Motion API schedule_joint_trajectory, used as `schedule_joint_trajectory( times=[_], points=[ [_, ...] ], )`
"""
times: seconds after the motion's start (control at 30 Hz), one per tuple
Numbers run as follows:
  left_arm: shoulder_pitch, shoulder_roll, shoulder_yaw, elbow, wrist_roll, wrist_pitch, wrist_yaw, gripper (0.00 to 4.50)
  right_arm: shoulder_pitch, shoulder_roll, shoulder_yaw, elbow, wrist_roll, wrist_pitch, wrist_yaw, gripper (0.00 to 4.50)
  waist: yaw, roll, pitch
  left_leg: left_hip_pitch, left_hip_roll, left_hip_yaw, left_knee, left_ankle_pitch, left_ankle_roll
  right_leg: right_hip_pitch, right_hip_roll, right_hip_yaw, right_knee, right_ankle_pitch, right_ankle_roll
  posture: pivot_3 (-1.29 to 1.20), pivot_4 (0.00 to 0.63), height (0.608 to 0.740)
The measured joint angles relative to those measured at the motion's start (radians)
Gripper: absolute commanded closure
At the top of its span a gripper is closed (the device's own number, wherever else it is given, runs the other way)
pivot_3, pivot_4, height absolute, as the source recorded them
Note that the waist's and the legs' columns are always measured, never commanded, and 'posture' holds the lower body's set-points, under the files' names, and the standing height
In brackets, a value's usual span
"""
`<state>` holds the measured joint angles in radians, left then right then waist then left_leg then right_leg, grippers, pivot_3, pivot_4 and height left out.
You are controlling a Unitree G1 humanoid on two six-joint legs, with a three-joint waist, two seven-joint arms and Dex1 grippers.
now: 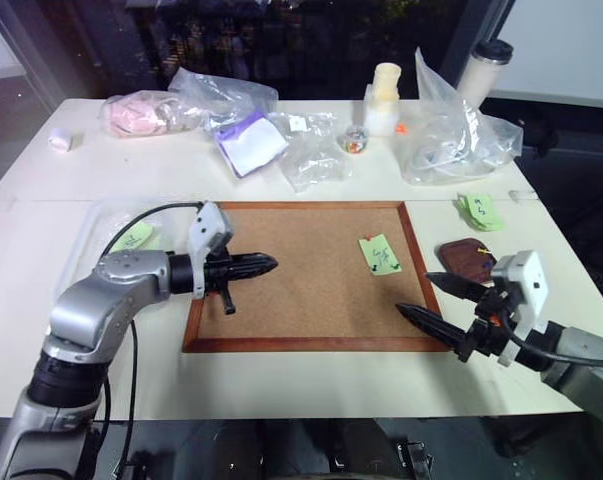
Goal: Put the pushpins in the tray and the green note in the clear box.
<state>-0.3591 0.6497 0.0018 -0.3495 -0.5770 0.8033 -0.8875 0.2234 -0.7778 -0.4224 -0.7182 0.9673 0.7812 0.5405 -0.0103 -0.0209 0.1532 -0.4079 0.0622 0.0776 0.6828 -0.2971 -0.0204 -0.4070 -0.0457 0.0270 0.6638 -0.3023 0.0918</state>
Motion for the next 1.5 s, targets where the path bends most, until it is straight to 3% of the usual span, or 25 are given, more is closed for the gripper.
schedule_joint_trajectory(
  times=[0.7,0.93,1.2,1.5],
  points=[
    [-0.003,0.037,0.013,-0.005,-0.022,0.011,0.018,4.42,-0.067,0.003,0.048,0.037,-0.011,0.001,-0.027,0.0,0.001,0.0,0.0,0.0,0.0,0.0,0.0,0.0,0.0,0.0,0.0,0.0,0.0,0.0,0.0,0.0,0.15,0.734],
    [-0.114,0.023,-0.015,0.09,0.002,-0.04,-0.016,4.42,-0.127,0.011,0.064,0.083,-0.049,-0.006,-0.044,0.0,0.002,0.0,0.0,0.0,-0.001,0.001,0.0,0.0,0.0,0.0,0.0,0.0,0.0,0.0,0.0,0.0,0.15,0.734],
    [-0.187,0.016,-0.252,0.248,0.172,-0.214,-0.178,4.42,-0.291,0.045,0.175,0.273,-0.23,-0.093,-0.036,0.0,-0.003,0.0,0.0,0.0,-0.001,0.003,0.0,0.0,0.0,-0.001,0.001,0.0,0.0,0.0,0.0,0.0,0.15,0.734],
    [-0.194,-0.068,-0.336,0.436,0.308,-0.351,-0.201,4.42,-0.557,0.138,0.374,0.635,-0.461,-0.242,0.05,0.0,0.0,0.002,0.001,-0.002,-0.001,0.004,-0.001,0.0,0.0,-0.003,0.001,0.0,0.0,0.0,0.0,0.0,0.15,0.734]
  ],
)
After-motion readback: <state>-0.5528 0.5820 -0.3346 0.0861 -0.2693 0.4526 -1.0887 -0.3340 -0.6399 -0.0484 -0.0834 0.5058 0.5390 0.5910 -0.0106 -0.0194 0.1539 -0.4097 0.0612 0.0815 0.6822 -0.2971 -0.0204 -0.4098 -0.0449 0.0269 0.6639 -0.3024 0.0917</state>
